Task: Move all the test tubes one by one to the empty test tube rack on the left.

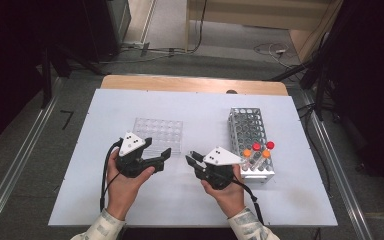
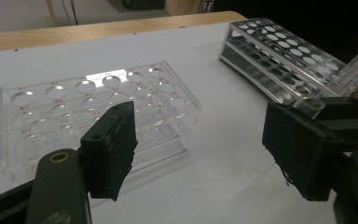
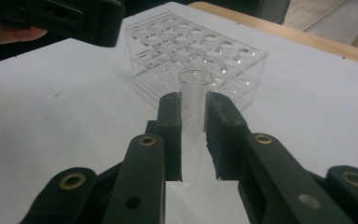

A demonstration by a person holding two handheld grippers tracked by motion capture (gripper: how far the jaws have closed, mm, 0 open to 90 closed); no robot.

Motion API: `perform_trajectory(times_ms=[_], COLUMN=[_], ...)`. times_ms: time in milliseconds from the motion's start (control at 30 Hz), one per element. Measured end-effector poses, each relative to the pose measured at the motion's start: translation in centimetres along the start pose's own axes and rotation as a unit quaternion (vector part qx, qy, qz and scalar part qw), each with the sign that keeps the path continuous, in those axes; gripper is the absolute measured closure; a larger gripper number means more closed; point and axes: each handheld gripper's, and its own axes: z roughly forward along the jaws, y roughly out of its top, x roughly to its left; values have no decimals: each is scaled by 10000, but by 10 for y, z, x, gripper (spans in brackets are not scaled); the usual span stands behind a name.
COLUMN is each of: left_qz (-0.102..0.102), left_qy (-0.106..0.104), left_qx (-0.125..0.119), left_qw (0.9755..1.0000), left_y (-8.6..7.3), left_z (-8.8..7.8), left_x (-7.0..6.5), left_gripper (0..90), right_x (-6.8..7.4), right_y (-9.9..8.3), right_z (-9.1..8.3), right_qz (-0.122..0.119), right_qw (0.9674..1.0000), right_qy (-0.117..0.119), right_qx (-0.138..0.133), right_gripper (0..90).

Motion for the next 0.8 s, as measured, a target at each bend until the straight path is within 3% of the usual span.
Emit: perform_trajectory(times_ms=[167,367,800], left_qz=[182,253,289], left_qy=[-122,-253,-392], left_qx=[-73,-43,93], left_qw=[9997,9993,9988], left_y=[4,4,4], left_z=[1,4,12], left_x=[-11,-18,-21], left_gripper=[343,369,608], right_x=[6,11,18], right_y=[2,4,10], right_z=[13,20,25], right_qz=[-6,6,-118], right_qw=[10000,9999,9998], right_qy=[67,136,153], right_qx=[36,53,-26], right_gripper=[733,733,733])
